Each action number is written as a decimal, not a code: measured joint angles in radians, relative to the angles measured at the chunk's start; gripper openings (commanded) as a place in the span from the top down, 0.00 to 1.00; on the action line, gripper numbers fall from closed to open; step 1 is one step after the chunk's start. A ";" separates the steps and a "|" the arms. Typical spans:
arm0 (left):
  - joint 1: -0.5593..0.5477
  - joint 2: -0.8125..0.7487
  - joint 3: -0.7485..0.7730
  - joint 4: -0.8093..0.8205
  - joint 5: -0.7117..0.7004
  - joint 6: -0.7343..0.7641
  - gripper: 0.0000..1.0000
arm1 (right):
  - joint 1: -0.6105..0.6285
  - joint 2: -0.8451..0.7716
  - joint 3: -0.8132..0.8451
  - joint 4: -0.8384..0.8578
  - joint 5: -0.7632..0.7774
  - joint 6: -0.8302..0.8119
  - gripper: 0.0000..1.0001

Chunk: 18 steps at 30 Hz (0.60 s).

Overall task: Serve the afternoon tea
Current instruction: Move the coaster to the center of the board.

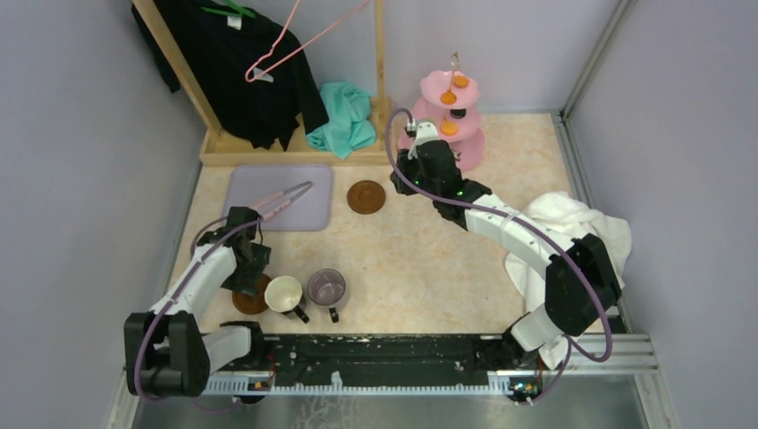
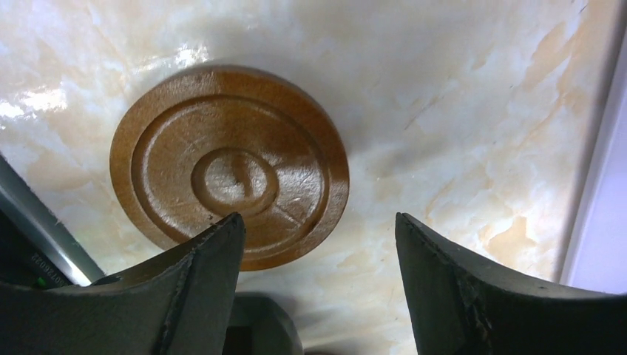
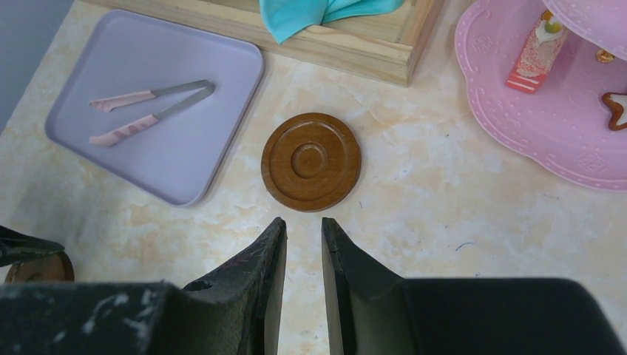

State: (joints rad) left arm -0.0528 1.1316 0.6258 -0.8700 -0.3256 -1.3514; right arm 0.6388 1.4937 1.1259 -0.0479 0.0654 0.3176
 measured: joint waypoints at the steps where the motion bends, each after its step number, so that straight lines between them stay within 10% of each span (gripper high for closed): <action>1: 0.011 0.002 0.000 0.009 0.001 0.011 0.21 | 0.000 0.000 0.000 0.001 0.000 0.000 0.75; 18: 0.088 0.077 -0.019 0.142 0.032 0.201 0.33 | 0.000 0.034 0.000 0.011 -0.003 0.019 0.75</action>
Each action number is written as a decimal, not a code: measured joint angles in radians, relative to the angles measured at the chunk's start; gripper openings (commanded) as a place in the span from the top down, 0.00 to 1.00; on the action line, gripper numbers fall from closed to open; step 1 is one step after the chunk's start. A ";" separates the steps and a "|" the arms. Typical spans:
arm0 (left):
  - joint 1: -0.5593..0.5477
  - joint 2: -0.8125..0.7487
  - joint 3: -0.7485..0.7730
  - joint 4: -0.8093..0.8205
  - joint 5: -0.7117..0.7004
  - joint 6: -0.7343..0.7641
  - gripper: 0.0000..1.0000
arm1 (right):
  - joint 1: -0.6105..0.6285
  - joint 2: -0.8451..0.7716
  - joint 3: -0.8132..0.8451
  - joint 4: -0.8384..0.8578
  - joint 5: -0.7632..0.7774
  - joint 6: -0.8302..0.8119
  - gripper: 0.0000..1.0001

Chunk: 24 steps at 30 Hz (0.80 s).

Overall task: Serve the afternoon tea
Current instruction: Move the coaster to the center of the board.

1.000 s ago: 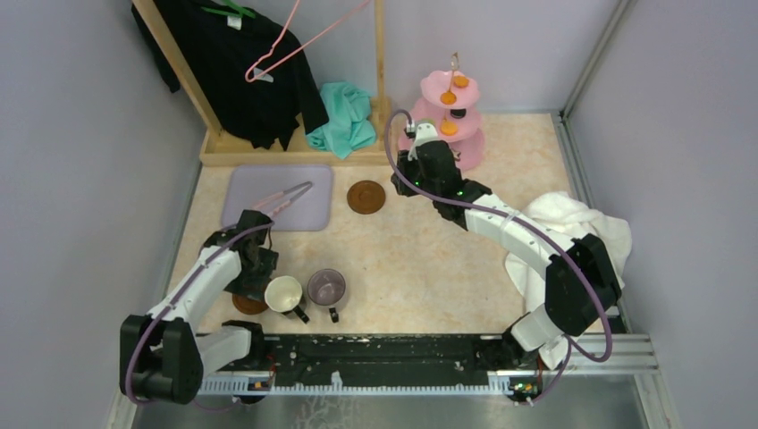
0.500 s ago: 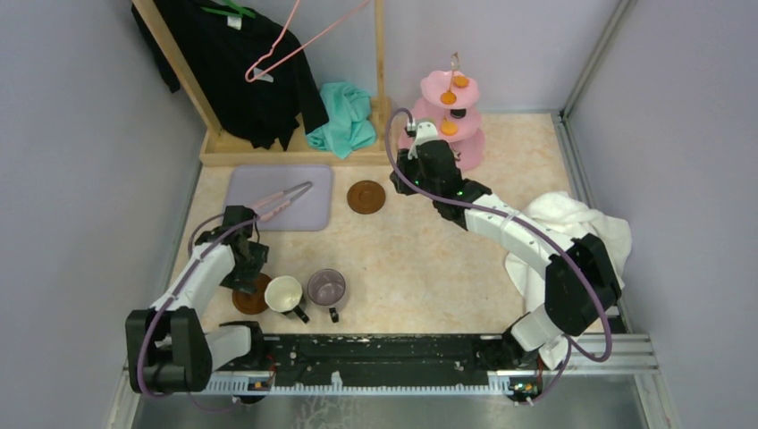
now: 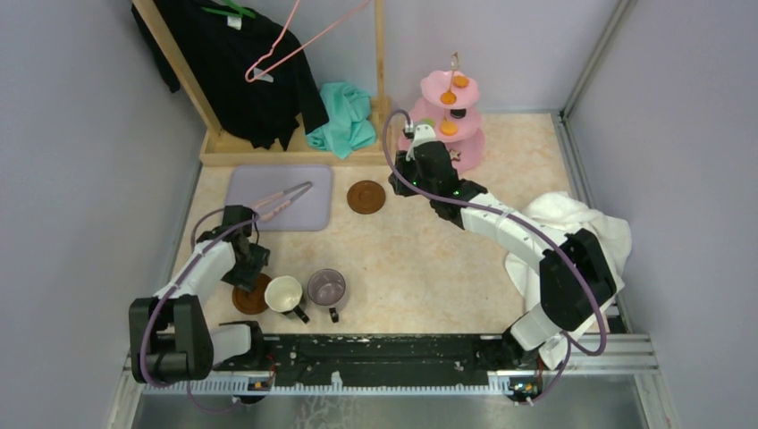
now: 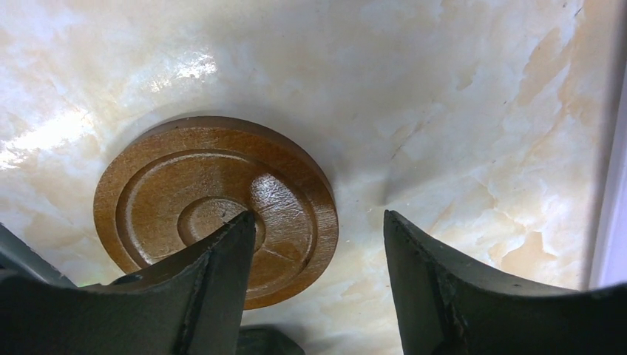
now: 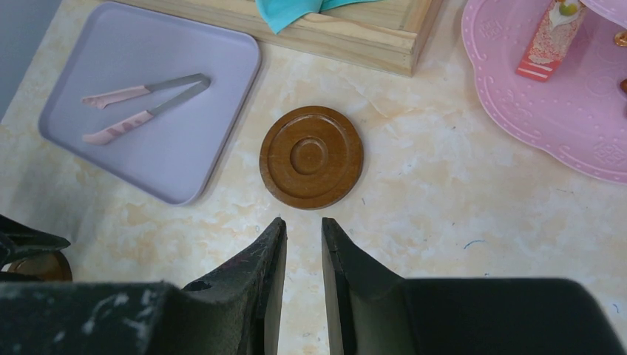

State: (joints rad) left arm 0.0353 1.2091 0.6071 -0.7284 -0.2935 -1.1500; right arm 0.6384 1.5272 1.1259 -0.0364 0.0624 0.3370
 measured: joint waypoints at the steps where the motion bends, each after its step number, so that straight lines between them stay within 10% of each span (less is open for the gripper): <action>1: 0.000 0.001 0.000 0.000 0.001 0.006 0.34 | 0.000 0.000 0.000 0.000 0.000 0.000 0.75; 24: -0.008 0.069 0.007 -0.014 0.026 0.129 0.65 | 0.000 0.001 0.001 -0.002 0.025 -0.001 0.75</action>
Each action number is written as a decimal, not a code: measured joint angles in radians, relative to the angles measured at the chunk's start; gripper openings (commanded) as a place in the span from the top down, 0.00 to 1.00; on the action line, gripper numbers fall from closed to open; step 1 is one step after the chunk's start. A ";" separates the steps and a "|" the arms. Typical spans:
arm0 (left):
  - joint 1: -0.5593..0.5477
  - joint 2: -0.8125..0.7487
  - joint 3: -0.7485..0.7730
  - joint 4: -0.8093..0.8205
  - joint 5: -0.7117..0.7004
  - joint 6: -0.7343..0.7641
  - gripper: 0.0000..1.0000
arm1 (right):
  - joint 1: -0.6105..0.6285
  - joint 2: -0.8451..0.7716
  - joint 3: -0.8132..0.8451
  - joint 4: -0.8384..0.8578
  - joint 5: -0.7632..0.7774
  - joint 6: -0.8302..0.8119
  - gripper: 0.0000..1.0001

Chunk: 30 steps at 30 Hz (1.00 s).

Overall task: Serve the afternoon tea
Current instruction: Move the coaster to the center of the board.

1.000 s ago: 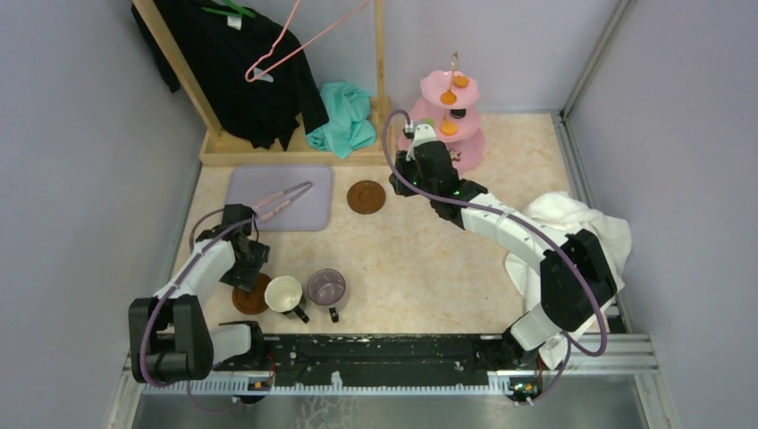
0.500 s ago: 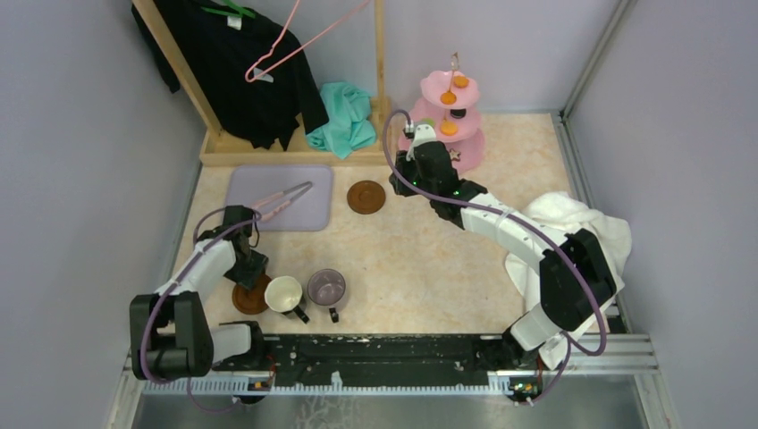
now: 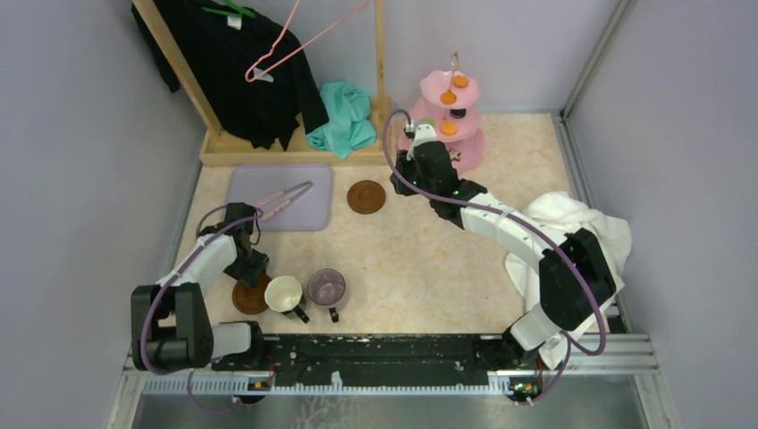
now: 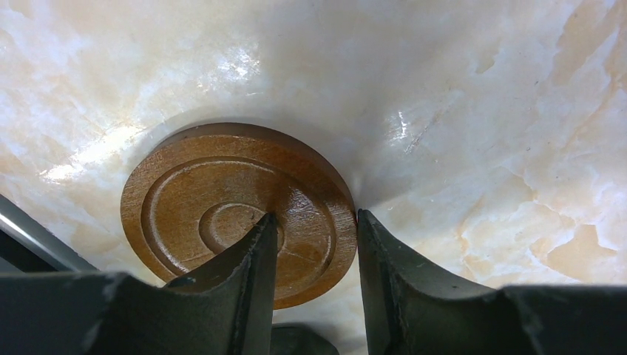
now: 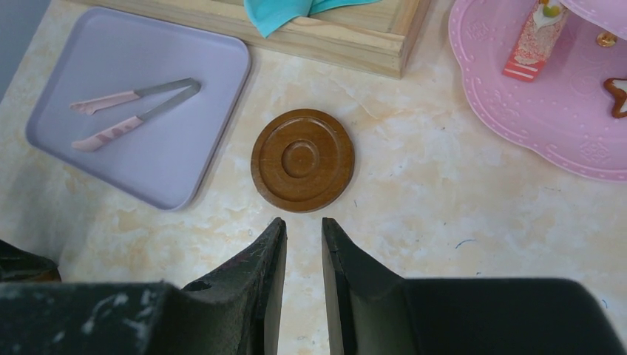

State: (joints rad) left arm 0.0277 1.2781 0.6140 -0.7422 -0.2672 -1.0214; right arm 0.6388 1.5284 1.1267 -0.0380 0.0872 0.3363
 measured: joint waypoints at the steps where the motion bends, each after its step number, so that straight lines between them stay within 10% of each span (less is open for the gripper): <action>1: -0.005 0.008 0.004 -0.003 -0.002 0.002 0.65 | 0.000 0.001 0.001 0.000 0.002 -0.001 0.75; 30: -0.222 0.300 0.242 0.021 -0.055 0.209 0.84 | -0.040 0.067 0.040 -0.014 0.016 -0.003 0.75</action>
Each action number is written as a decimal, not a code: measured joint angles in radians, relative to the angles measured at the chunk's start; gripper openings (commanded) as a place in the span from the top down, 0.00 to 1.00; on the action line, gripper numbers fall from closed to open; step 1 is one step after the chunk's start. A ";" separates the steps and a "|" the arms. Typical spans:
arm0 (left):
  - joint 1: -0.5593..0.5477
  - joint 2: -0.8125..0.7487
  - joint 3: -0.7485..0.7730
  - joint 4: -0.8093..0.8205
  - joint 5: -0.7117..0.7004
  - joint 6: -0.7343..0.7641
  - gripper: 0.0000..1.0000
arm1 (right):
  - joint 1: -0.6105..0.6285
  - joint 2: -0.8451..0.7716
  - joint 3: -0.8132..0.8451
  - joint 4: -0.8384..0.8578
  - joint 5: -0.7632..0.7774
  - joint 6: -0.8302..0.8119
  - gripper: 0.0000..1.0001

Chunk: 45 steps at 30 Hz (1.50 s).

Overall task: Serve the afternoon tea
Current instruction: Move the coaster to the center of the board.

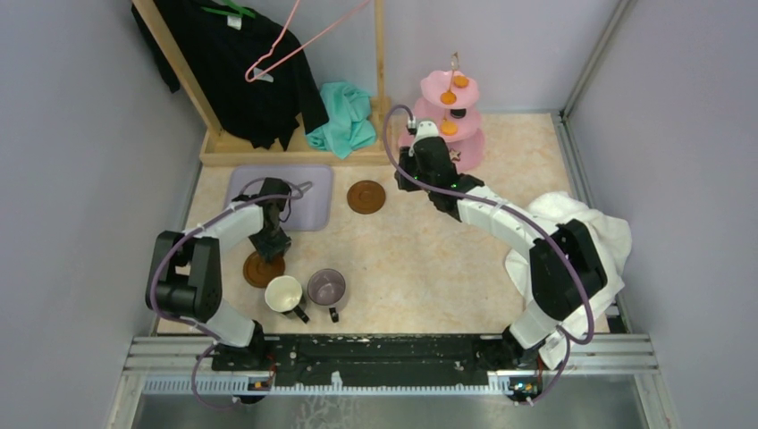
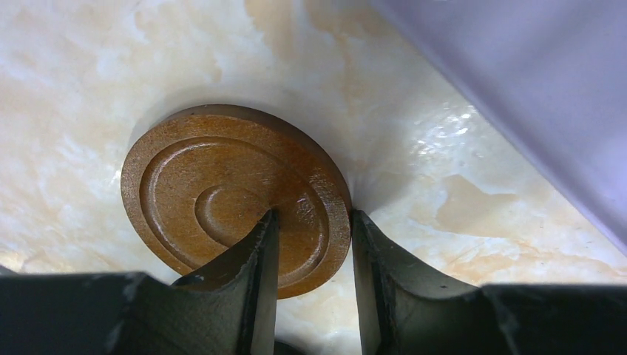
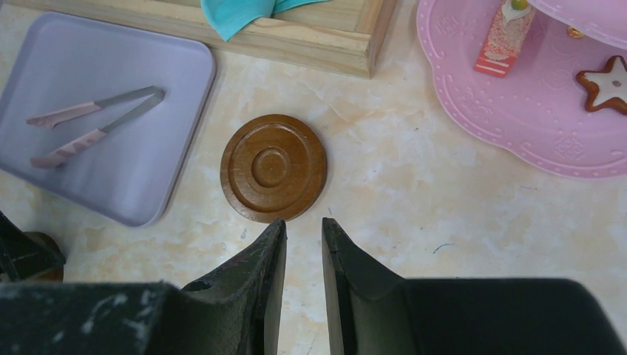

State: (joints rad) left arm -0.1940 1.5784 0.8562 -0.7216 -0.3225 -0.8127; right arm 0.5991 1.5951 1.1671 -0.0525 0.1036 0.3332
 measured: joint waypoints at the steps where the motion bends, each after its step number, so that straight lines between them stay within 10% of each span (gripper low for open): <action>1: -0.004 0.007 0.006 0.004 0.000 0.010 0.85 | -0.003 0.000 0.000 0.000 0.000 0.000 0.75; 45: -0.388 0.303 0.419 0.070 0.341 0.241 0.92 | -0.179 -0.056 -0.036 -0.004 0.101 0.004 0.75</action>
State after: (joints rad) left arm -0.5816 1.8812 1.2755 -0.6518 0.0189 -0.5716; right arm 0.4202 1.5391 1.1313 -0.0563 0.2050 0.3374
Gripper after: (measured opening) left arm 0.401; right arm 0.253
